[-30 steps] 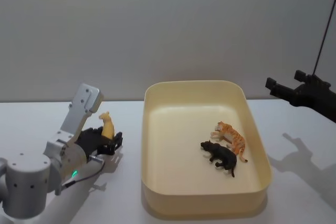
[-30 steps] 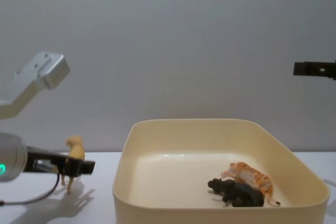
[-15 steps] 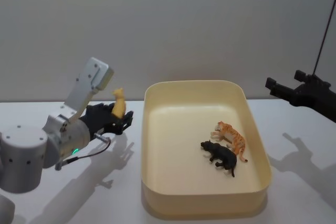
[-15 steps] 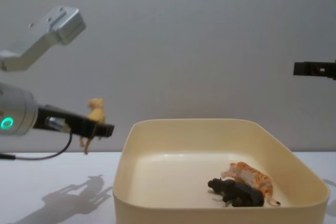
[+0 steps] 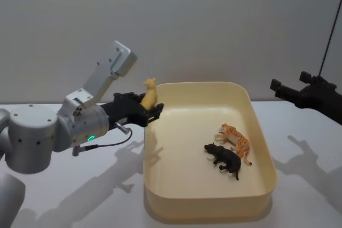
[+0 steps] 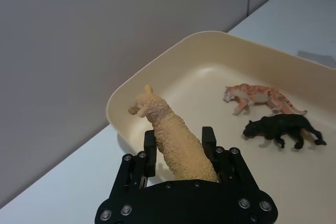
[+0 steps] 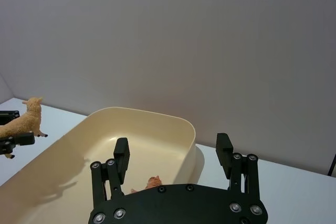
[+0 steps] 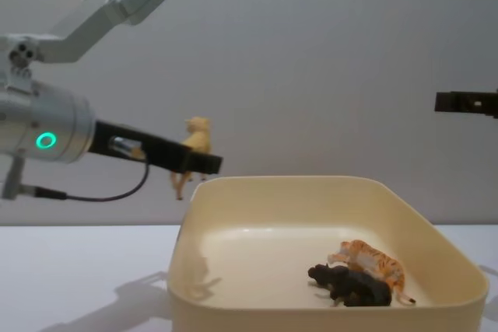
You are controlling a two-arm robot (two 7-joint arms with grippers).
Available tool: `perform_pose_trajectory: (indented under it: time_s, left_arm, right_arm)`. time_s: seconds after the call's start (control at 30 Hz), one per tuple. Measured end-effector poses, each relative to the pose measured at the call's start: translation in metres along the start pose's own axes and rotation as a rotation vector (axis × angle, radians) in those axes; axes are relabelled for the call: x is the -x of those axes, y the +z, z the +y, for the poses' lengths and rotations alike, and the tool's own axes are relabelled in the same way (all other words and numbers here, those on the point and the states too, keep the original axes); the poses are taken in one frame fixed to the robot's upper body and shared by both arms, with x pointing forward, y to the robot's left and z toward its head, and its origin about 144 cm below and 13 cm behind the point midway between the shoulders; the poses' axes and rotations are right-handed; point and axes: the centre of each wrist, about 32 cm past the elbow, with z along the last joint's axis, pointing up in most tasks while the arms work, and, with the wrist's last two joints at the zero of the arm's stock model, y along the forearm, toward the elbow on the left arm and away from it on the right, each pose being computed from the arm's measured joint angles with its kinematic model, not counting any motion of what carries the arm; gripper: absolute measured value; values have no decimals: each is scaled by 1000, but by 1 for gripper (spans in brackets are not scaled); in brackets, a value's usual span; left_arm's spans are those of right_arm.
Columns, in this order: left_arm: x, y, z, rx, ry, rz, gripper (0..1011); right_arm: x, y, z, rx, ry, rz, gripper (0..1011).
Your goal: Pick up the toy alternately with two hands and place it into the central storage box.
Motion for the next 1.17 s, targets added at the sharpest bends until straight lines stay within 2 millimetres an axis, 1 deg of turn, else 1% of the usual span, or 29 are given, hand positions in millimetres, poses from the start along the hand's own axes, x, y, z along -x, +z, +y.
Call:
perform_pose_trajectory:
  time_s: [0.33, 0.4, 0.47, 0.5, 0.53, 0.6, 0.63, 0.87, 1.17]
  left_arm:
    - [2, 10, -17, 2, -152, -11, 503]
    - [3, 12, -22, -1, -186, -12, 548]
    - [4, 14, -27, -4, -221, -13, 633]
    - [5, 14, -29, -6, -238, -15, 652]
    - [5, 15, -30, -7, -246, -15, 709]
    - [6, 15, -33, -9, -261, -16, 746]
    - [6, 16, -35, -10, -274, -16, 799]
    - [8, 18, -41, -14, -317, -18, 989]
    - [9, 20, -45, -18, -346, -20, 1001]
  right_arm:
    - [0, 0, 0, 0, 0, 0, 1001]
    - [0, 0, 0, 0, 0, 0, 1001]
    - [0, 0, 0, 0, 0, 0, 1001]
    - [0, 0, 0, 0, 0, 0, 1001]
    - [0, 0, 0, 0, 0, 0, 1001]
    - [0, 0, 0, 0, 0, 0, 1001]
    - [0, 0, 0, 0, 0, 0, 1001]
    - [0, 0, 0, 0, 0, 0, 1001]
    - [0, 0, 0, 0, 0, 0, 1001]
